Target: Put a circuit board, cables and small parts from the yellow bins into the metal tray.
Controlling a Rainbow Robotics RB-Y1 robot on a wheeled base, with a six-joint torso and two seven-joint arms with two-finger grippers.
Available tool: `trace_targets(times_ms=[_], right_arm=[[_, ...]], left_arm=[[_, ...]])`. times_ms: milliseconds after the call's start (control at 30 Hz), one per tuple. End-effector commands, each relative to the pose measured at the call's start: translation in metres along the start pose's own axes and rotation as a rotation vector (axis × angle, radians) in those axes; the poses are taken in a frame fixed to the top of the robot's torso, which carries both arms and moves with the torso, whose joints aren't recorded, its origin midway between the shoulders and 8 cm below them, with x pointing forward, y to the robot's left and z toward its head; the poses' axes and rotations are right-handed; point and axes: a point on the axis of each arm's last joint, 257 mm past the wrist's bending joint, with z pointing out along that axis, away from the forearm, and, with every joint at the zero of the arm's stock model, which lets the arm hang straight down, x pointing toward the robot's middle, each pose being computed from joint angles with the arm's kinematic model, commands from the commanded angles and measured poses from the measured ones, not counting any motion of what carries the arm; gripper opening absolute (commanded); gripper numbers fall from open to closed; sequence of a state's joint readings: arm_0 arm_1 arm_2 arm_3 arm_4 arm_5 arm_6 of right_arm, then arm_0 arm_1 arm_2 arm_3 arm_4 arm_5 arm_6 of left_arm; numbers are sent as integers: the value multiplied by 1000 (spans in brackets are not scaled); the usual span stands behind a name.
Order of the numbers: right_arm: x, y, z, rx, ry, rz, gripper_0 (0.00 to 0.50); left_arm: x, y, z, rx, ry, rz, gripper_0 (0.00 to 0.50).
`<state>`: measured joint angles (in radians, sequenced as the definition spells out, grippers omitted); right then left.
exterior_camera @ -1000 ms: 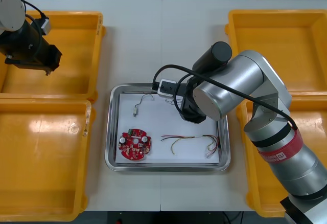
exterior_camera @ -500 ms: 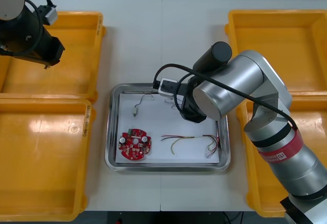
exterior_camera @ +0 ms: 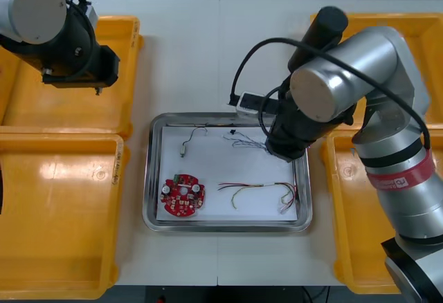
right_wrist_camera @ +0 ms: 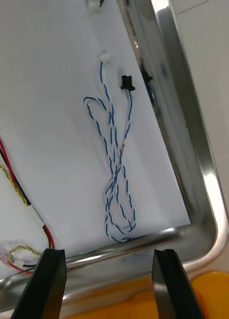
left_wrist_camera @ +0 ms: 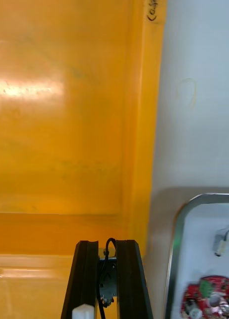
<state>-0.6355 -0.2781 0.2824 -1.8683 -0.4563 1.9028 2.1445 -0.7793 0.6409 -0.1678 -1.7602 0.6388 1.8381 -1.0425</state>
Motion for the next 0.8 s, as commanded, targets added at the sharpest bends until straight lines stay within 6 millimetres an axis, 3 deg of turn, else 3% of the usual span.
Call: trace_targets(times_ms=[33, 267, 467, 800], right_arm=[[-11, -52, -55, 91, -91, 72, 500], [0, -80, -87, 113, -125, 216, 500], [27, -105, -114, 131, -148, 374, 500], [74, -138, -147, 202, -131, 513, 500]], left_arm=[[16, -41, 4, 25, -2, 45, 0], [32, -80, 13, 46, -7, 28, 0], [48, -112, 32, 64, -22, 1, 0], [75, -136, 63, 68, -49, 0, 0]])
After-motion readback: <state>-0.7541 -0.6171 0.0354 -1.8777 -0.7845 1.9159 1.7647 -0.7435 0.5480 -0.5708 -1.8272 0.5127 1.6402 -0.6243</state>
